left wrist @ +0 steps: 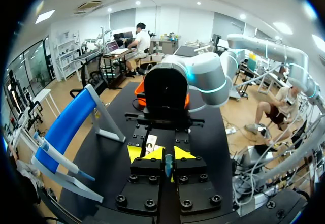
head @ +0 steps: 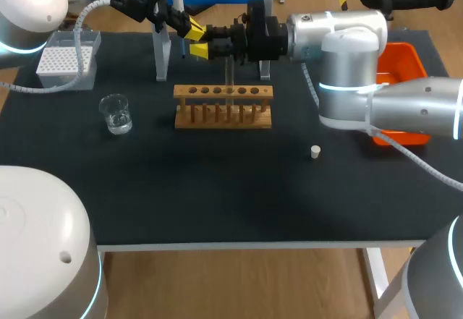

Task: Invert the test tube, pick up the pipette, mount the tip to pipette, aspirate from beaker and dispense into the tube, eject the tip, return the pipette, and cap with the stopper.

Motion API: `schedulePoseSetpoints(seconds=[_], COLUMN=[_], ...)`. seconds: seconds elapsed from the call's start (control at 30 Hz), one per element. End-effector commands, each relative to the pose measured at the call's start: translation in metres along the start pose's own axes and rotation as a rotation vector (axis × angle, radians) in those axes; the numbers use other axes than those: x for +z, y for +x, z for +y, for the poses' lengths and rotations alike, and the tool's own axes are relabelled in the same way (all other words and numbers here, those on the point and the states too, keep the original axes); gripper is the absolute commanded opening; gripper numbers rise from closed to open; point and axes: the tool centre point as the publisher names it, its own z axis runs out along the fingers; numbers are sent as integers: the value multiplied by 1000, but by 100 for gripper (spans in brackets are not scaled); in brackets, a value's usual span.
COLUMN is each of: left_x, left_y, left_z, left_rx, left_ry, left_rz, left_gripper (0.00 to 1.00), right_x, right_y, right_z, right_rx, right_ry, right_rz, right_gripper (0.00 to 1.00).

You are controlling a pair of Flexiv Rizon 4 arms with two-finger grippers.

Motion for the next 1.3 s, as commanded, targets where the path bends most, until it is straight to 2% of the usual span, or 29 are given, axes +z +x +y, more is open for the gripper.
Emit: schedulePoseSetpoints(seconds=[0.03,0.47,0.53,0.67,0.7,0.73,1.03,1.07,1.1,1.3], left_x=[-1,-1,-1,-1,-1,-1,-1,-1,-1,-1], left_y=[1,1,1,1,1,1,1,1,1,1], left_z=[-1,-1,-1,-1,-1,-1,-1,-1,-1,-1], left_rx=[-1,-1,-1,-1,-1,-1,-1,-1,-1,-1], left_ry=[-4,-4,-4,-4,-4,-4,-4,-4,-4,-4], left_rz=[4,4,4,4,4,4,4,4,4,4], left_gripper=[0,0,0,0,0,0,0,14,100,100], right_x=[2,5,6,6,6,6,2,1,1,-14], right_y=[-1,5,6,7,7,7,8,8,8,12], right_z=[-1,2,2,2,2,3,4,4,4,0], right_rx=[-2,-15,-16,-17,-16,-16,-13,-13,-13,-4], right_ry=[0,6,7,7,6,6,4,4,5,20], right_rz=[1,-4,-4,-7,-8,-7,-10,-11,-11,-19], right_gripper=[47,46,43,29,17,0,0,0,0,0])
